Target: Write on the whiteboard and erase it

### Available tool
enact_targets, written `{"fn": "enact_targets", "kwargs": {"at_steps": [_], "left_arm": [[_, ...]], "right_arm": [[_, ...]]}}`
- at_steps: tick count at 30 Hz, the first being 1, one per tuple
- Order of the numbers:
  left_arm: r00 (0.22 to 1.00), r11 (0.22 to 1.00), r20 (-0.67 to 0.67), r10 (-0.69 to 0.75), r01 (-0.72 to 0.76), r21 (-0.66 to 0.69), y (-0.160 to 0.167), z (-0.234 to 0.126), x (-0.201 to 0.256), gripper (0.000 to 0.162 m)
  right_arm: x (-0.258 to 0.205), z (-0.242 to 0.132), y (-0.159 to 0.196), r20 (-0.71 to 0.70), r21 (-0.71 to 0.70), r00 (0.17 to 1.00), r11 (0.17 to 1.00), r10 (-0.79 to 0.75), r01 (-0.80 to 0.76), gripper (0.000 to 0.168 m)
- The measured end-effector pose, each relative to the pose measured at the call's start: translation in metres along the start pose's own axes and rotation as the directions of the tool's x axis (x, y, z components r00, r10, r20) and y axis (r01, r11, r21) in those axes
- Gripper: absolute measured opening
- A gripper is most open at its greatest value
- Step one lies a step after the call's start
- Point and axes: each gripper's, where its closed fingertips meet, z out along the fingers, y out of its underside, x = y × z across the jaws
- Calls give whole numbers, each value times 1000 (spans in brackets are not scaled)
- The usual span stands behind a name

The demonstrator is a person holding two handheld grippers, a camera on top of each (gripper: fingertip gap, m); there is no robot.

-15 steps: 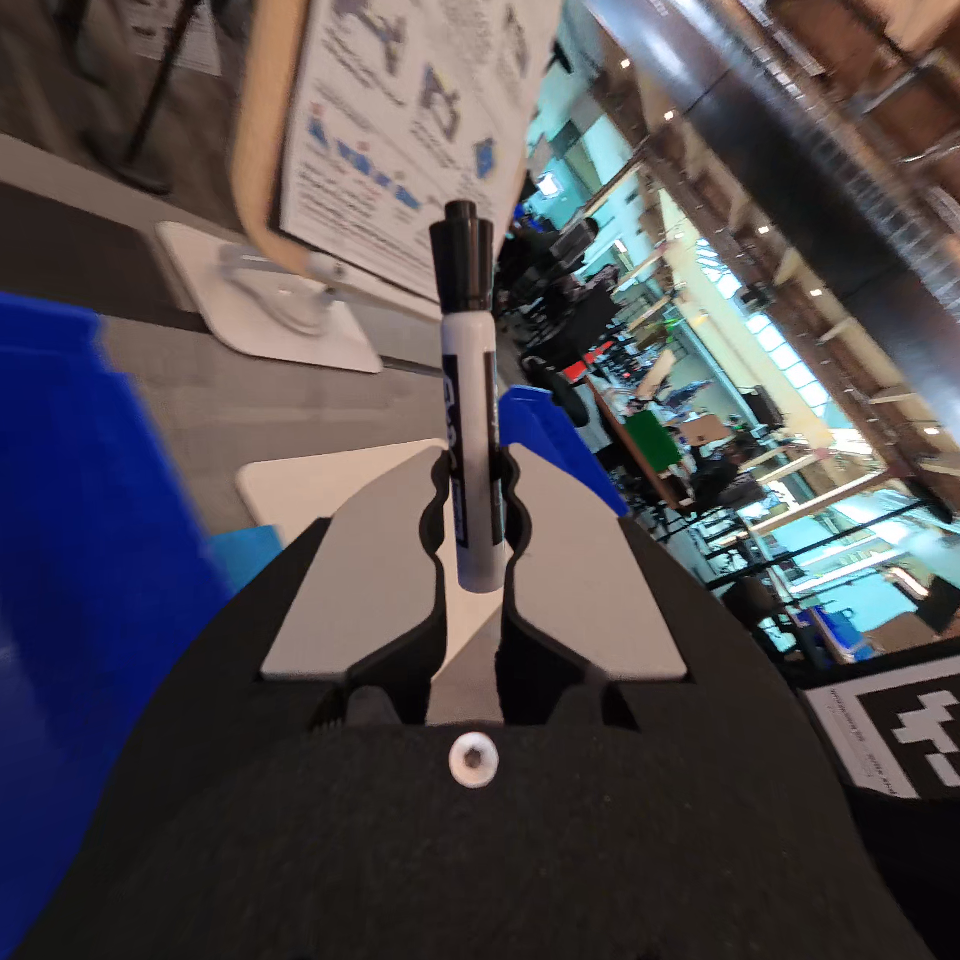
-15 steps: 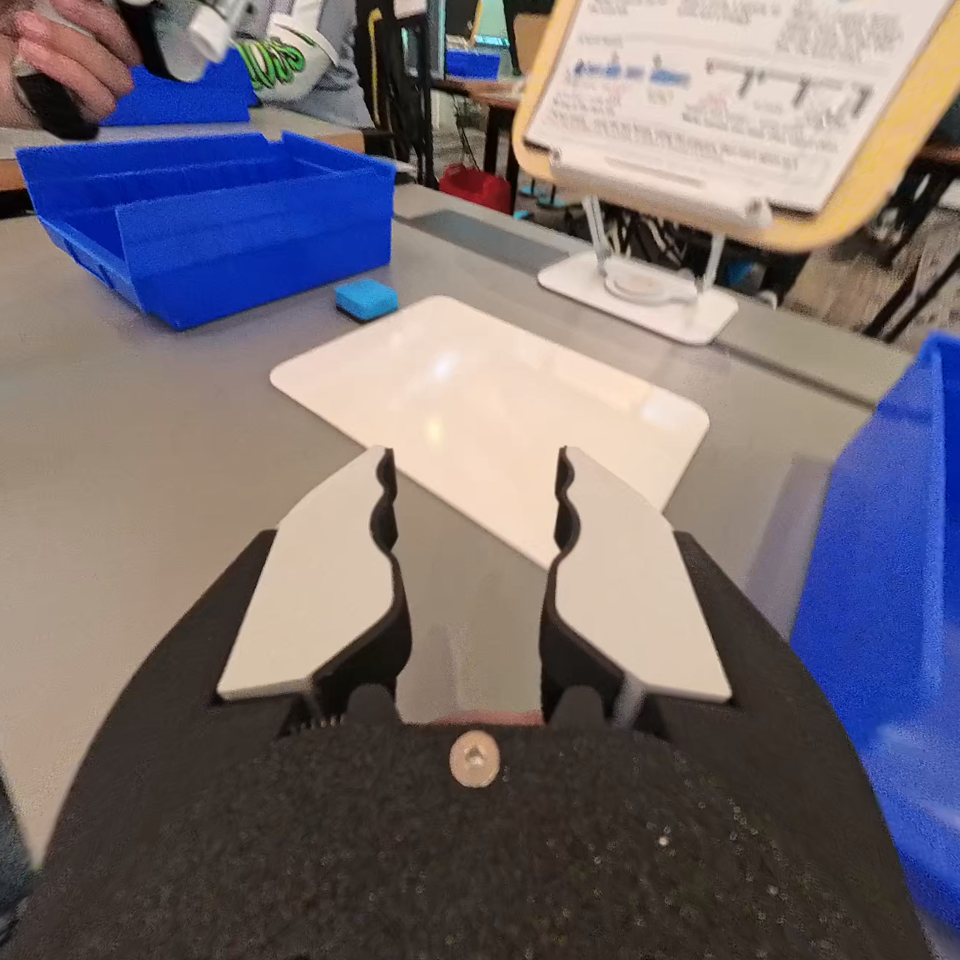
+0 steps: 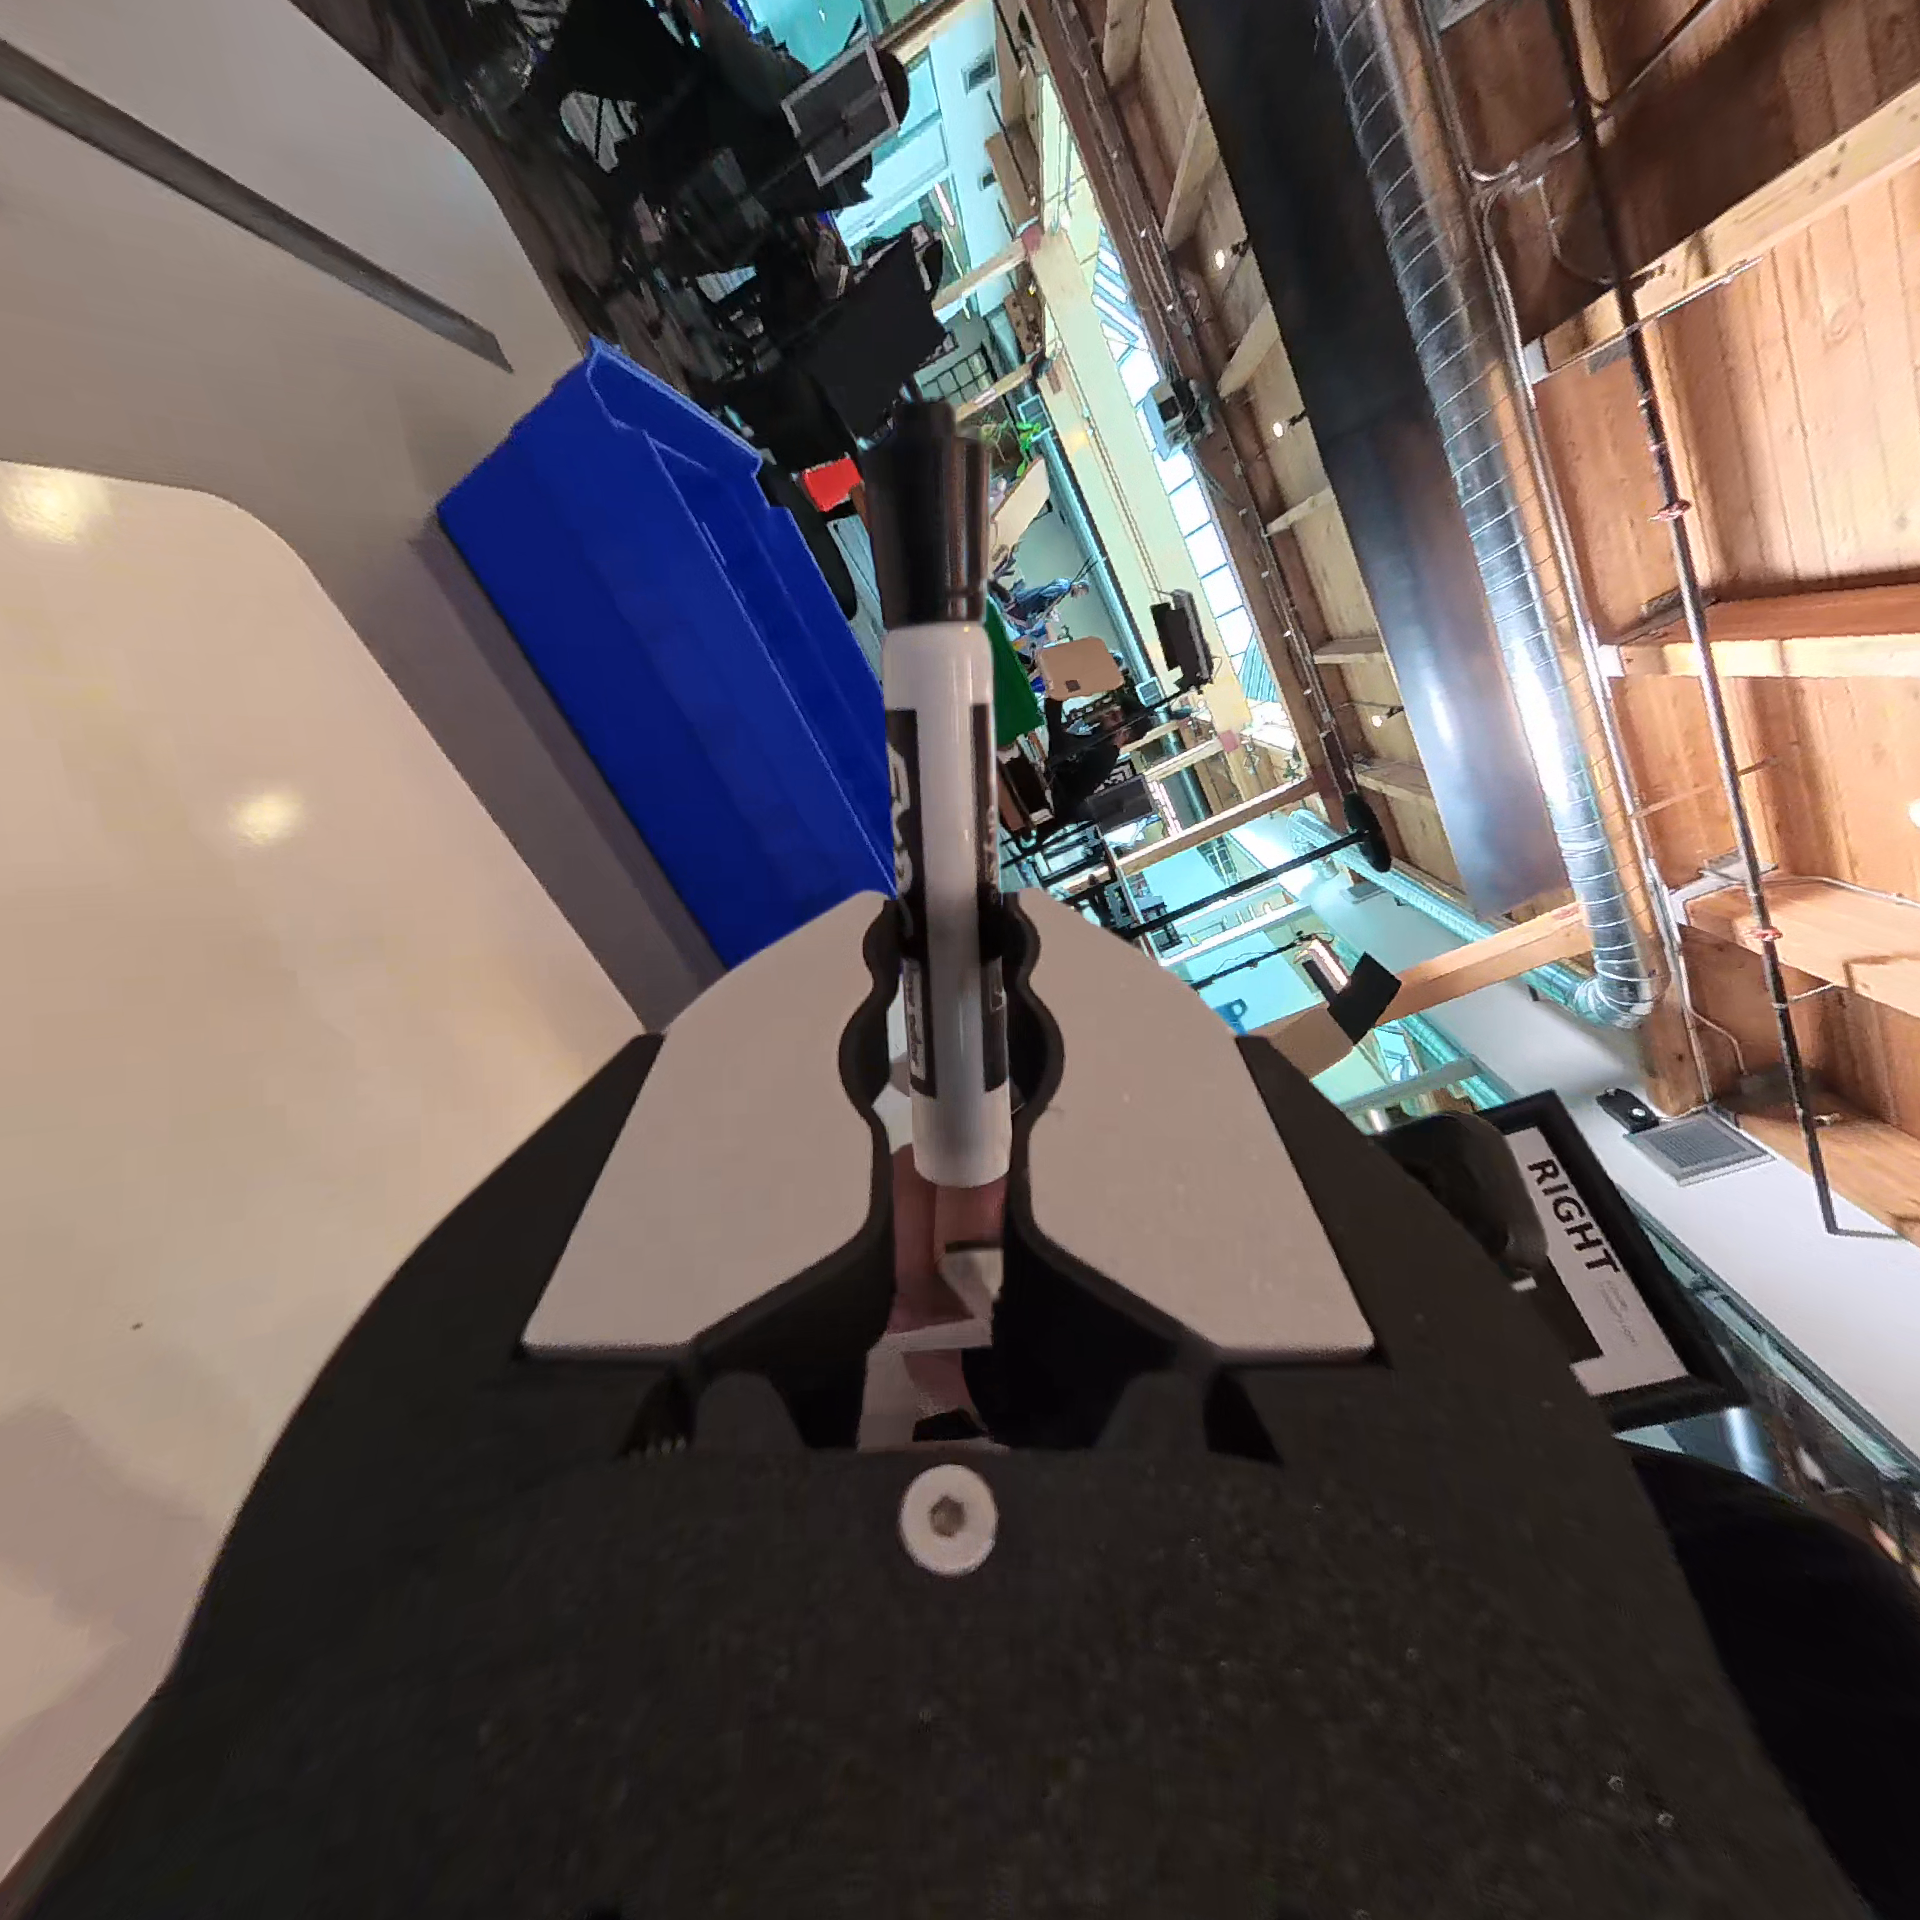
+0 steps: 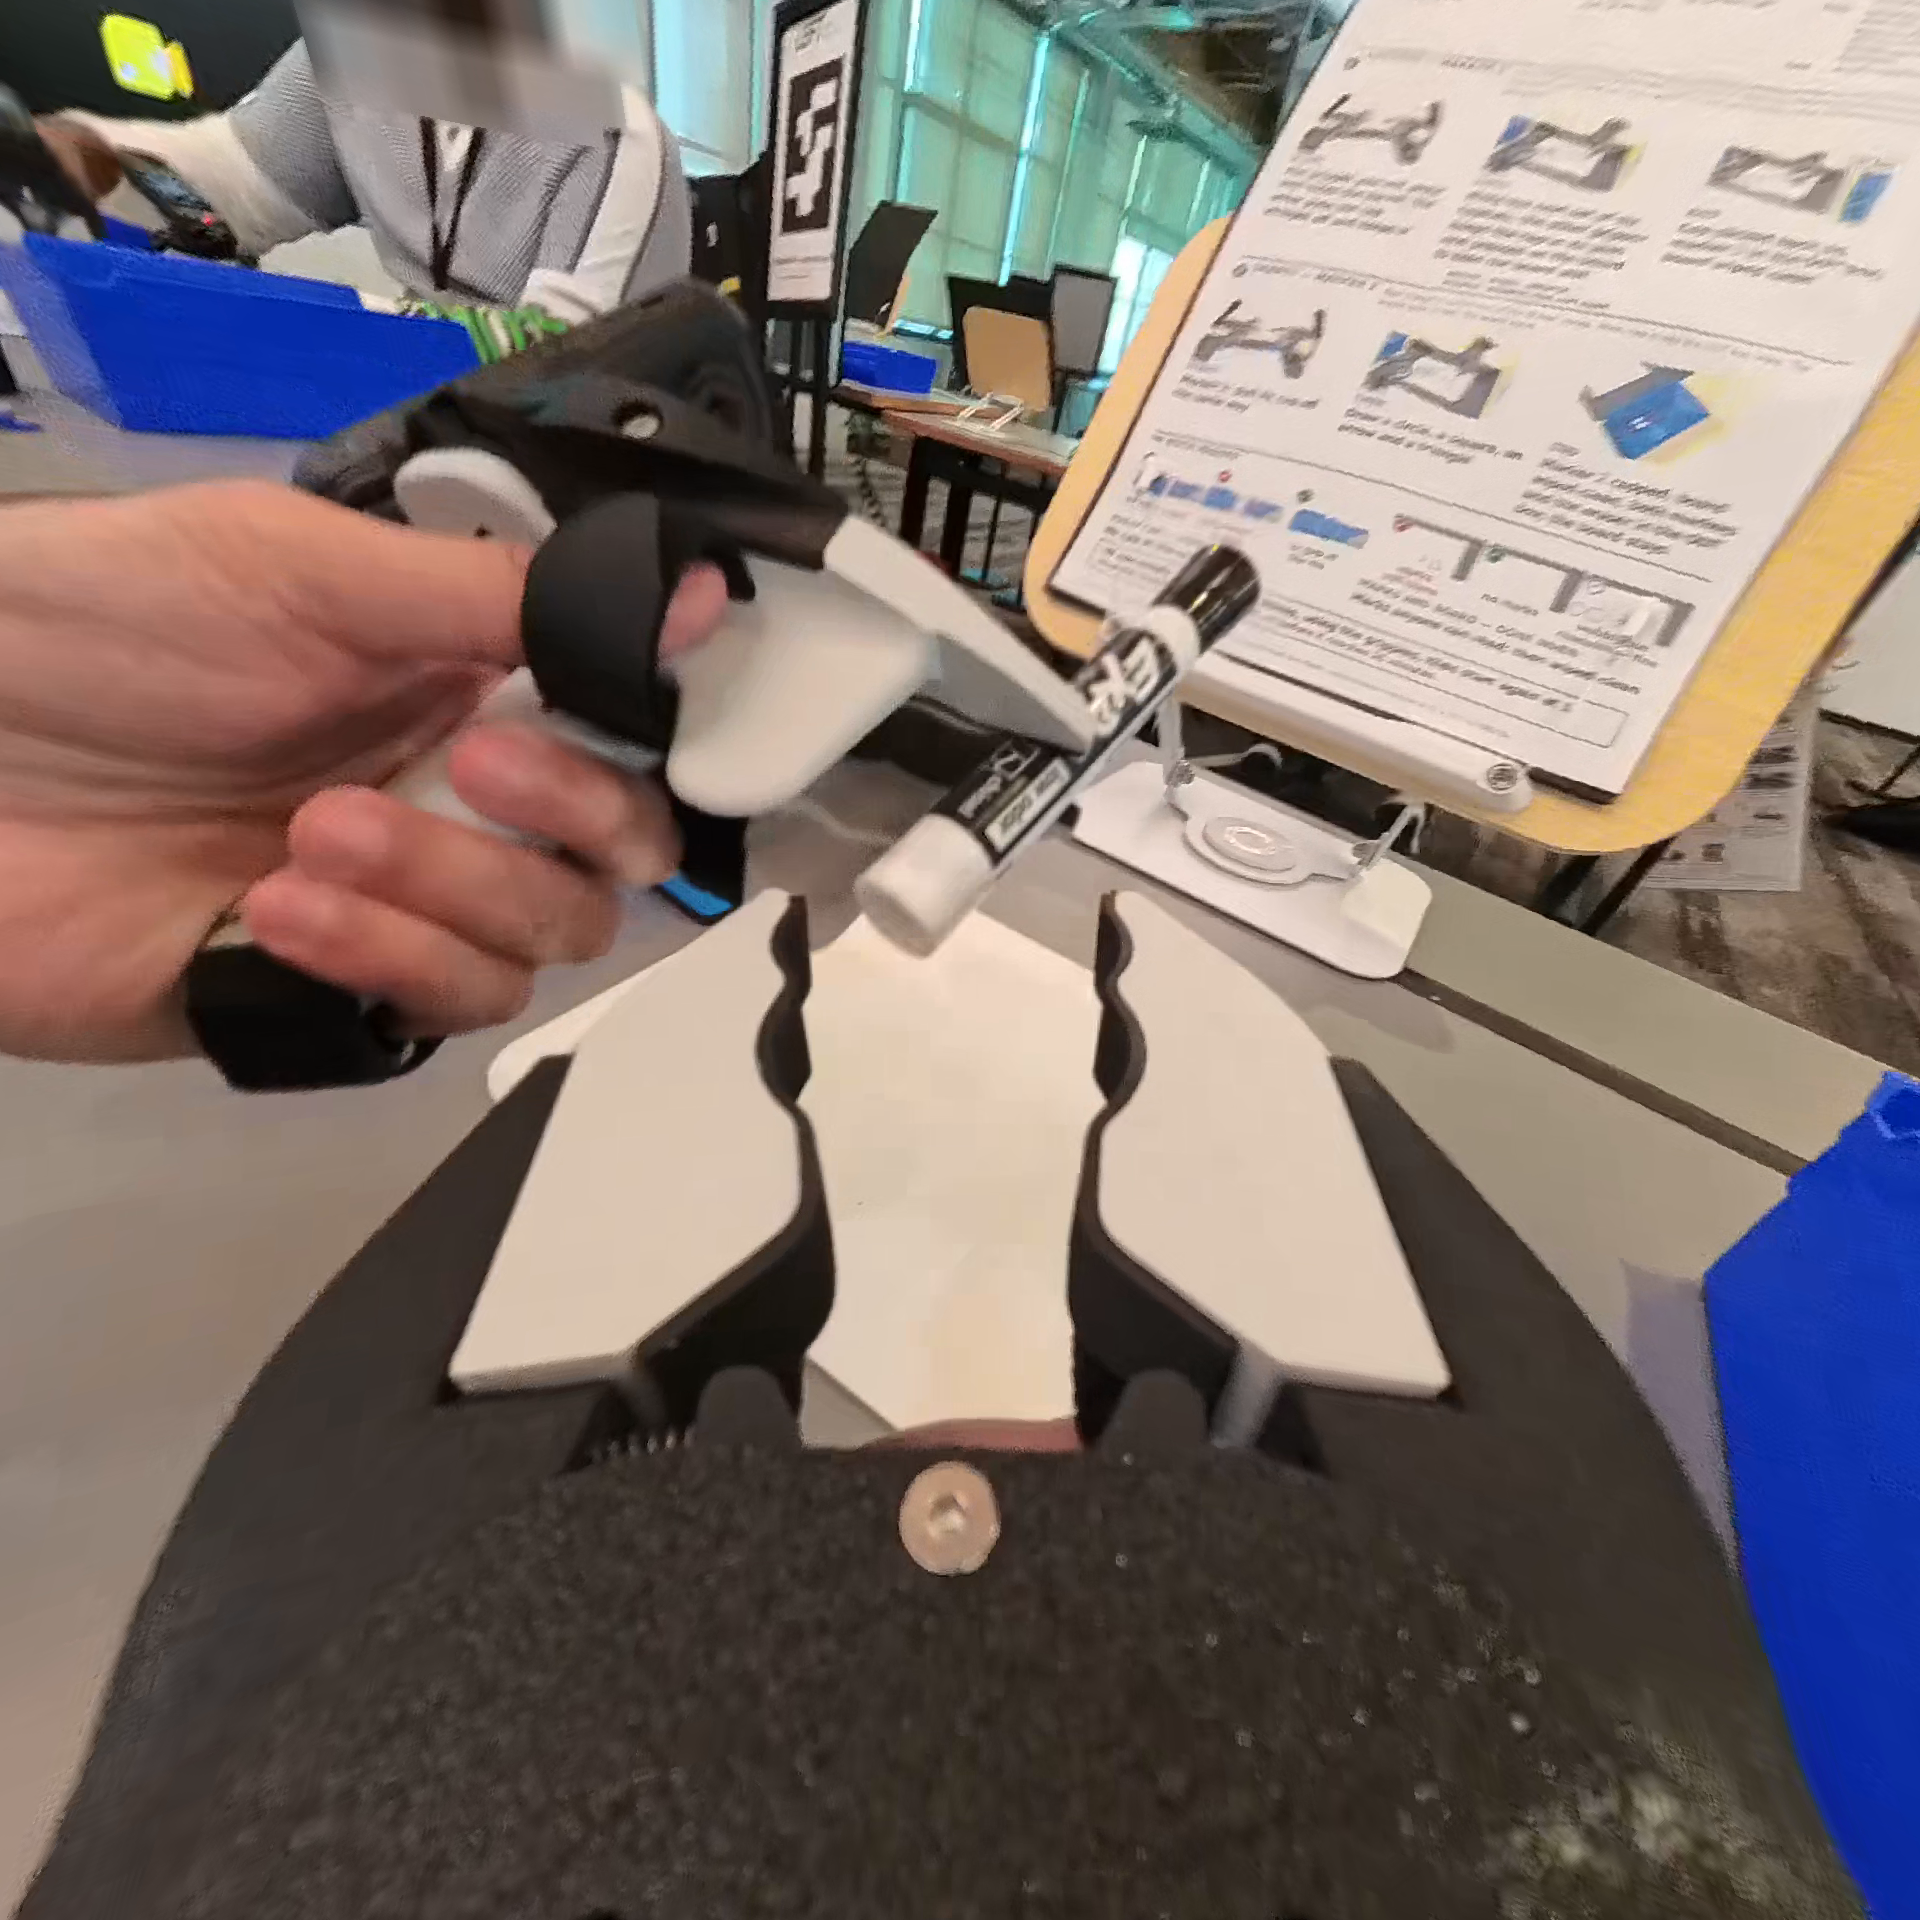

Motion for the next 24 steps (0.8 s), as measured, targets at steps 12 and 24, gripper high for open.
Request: {"fn": "enact_targets", "kwargs": {"at_steps": [12,24], "left_arm": [[998,998,-59,-25,22,-52,19,13,6,18],[995,987,-96,-19,3,-161,33,-6,9,18]], "right_arm": [[4,-4,15,16,-10,1000,1000,-22,22,27],[9,-19,20,186,34,976,993,-117,113,20]]}}
